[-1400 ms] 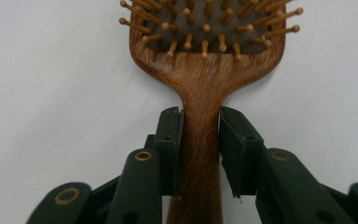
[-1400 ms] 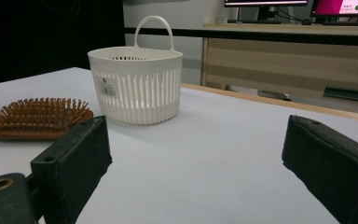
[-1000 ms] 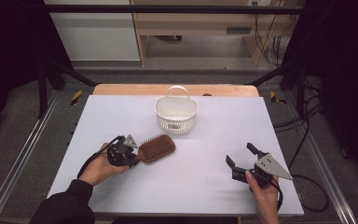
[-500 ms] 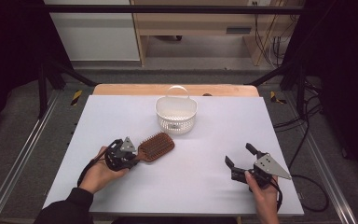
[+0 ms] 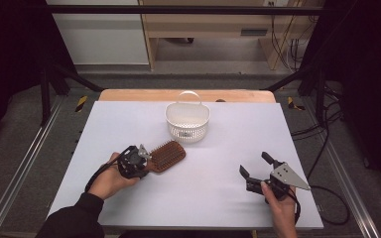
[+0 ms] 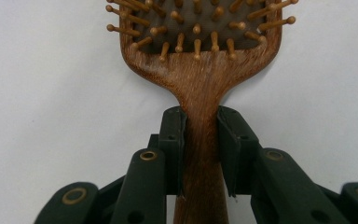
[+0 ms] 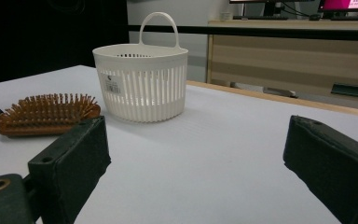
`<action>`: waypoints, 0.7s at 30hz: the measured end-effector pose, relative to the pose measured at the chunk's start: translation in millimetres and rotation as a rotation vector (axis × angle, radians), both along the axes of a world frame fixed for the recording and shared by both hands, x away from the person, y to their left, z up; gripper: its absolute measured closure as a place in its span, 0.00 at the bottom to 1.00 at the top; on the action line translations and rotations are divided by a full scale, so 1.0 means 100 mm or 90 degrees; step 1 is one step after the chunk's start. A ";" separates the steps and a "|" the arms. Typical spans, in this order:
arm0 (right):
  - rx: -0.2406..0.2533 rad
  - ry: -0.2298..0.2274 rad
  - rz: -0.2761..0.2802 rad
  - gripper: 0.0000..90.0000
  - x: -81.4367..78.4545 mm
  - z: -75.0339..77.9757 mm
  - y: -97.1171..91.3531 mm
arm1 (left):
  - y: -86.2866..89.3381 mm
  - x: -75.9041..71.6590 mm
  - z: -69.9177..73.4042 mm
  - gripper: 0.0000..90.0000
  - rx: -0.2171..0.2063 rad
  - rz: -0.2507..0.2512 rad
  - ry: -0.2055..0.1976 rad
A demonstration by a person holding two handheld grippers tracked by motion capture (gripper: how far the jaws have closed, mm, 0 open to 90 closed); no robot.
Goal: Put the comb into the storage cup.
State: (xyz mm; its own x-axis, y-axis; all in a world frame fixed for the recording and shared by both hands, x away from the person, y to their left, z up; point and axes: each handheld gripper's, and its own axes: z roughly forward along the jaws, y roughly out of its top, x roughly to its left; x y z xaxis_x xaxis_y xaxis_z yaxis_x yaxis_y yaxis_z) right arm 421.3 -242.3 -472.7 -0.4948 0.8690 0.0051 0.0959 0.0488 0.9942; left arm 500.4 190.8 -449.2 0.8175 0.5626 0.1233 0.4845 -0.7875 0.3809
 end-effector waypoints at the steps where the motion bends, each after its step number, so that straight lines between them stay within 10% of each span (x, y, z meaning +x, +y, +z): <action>1: 0.000 0.000 0.001 0.08 0.00 0.00 0.00 | -0.02 0.01 0.01 0.80 0.008 0.000 0.004; 14: 0.003 0.002 0.002 0.08 0.00 0.00 0.00 | -0.03 0.15 0.01 0.77 -0.003 0.009 0.055; 21: 0.004 0.002 0.004 0.08 -0.01 0.00 0.00 | -0.05 0.00 -0.01 0.80 0.008 0.001 -0.009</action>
